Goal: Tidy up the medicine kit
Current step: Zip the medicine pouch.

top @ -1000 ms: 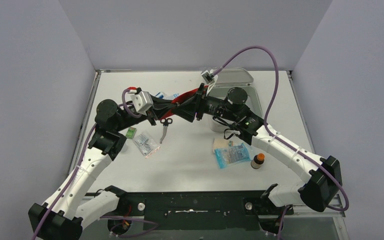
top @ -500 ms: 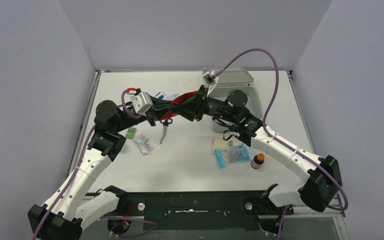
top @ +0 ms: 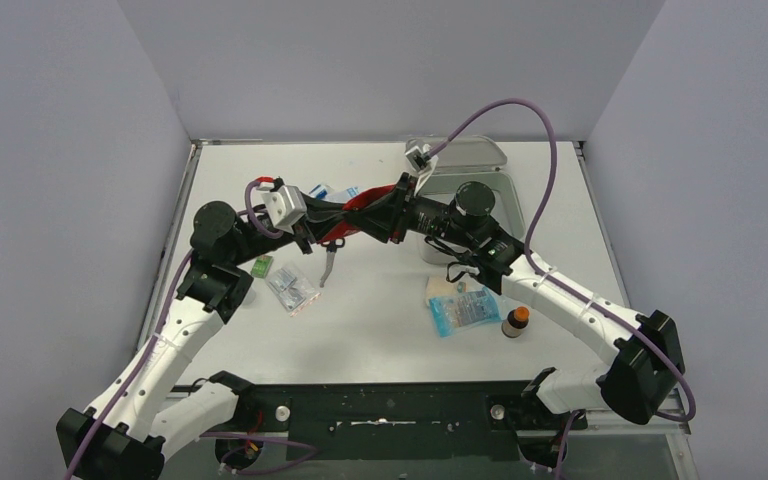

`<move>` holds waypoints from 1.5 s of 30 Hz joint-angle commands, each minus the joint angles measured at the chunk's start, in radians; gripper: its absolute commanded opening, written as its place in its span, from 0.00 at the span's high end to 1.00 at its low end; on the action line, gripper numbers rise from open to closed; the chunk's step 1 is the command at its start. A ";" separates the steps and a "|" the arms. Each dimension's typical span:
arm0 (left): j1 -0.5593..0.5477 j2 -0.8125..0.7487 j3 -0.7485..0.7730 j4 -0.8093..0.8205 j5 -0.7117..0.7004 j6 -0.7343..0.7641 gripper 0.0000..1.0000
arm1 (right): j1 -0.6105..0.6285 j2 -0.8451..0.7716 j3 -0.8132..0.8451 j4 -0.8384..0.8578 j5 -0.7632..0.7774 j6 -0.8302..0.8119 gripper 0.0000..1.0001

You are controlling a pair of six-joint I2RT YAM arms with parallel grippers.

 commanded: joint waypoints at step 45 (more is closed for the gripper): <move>0.108 -0.012 -0.088 0.437 0.169 -0.448 1.00 | -0.209 -0.107 -0.131 -0.120 0.099 -0.103 1.00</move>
